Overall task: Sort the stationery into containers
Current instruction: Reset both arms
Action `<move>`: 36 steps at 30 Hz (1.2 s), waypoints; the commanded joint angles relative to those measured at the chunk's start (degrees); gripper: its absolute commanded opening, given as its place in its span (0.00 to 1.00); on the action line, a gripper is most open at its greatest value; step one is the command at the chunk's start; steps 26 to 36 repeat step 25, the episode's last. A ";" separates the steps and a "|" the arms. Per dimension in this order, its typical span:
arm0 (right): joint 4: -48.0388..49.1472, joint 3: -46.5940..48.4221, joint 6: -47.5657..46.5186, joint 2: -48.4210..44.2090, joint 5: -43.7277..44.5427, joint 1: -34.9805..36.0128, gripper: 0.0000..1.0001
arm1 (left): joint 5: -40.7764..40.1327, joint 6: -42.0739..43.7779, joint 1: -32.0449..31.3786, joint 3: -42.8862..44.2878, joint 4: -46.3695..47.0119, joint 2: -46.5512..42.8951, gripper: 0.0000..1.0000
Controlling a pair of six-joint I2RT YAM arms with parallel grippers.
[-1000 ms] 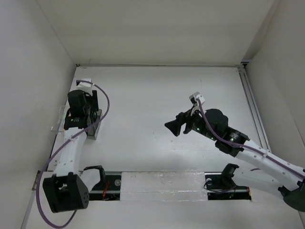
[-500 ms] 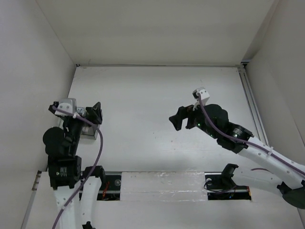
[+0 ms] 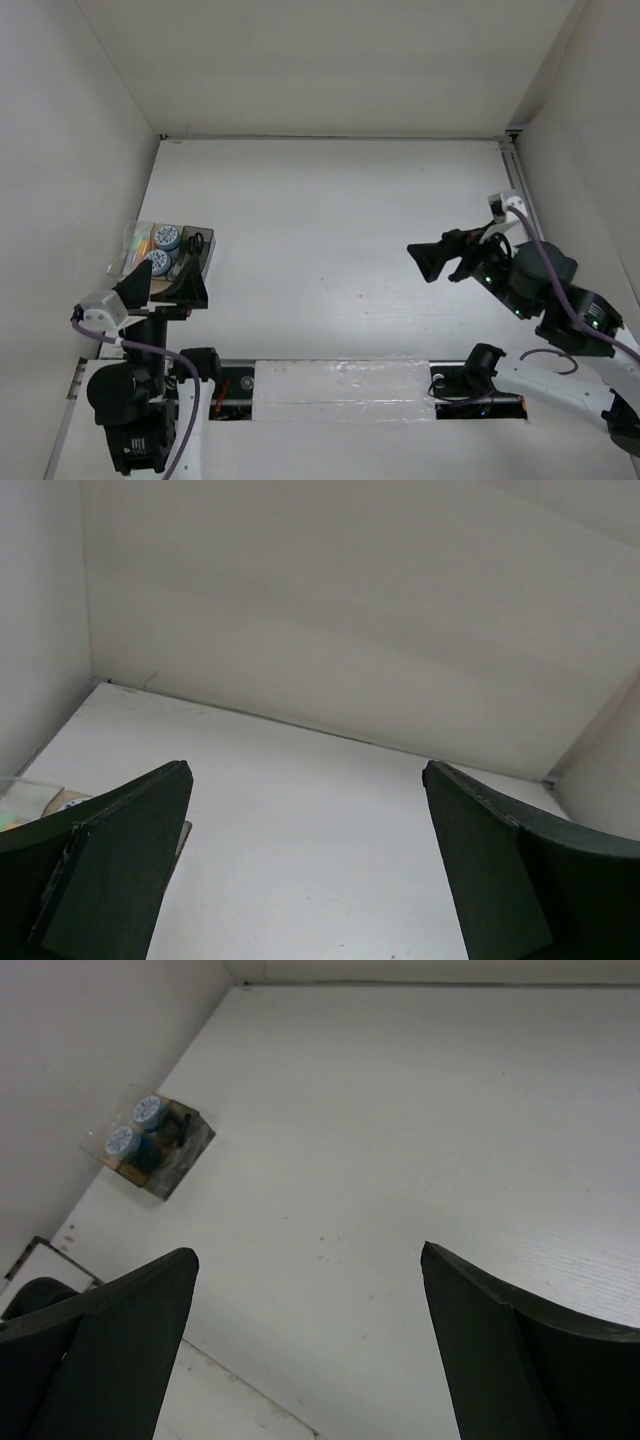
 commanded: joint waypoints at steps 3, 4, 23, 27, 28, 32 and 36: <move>-2.25 3.40 0.50 -7.20 -3.15 0.54 0.99 | -8.08 -8.51 -2.56 2.89 -3.25 -5.77 1.00; -3.03 3.40 0.51 -9.12 -3.15 0.54 0.99 | -7.21 -8.51 -2.56 2.10 -3.25 -6.38 1.00; -7.79 -1.43 4.64 -19.07 -2.71 0.54 0.99 | -5.71 -11.24 -3.70 -3.09 -2.19 -8.06 1.00; -7.79 -1.43 4.64 -19.07 -0.87 0.54 0.99 | -6.66 -11.24 -3.70 -3.09 -2.19 -7.53 1.00; -7.79 -1.43 4.64 -19.07 -0.87 0.54 0.99 | -6.66 -11.24 -3.70 -3.09 -2.19 -7.53 1.00; -7.79 -1.43 4.64 -19.07 -0.87 0.54 0.99 | -6.66 -11.24 -3.70 -3.09 -2.19 -7.53 1.00; -7.79 -1.43 4.64 -19.07 -0.87 0.54 0.99 | -6.66 -11.24 -3.70 -3.09 -2.19 -7.53 1.00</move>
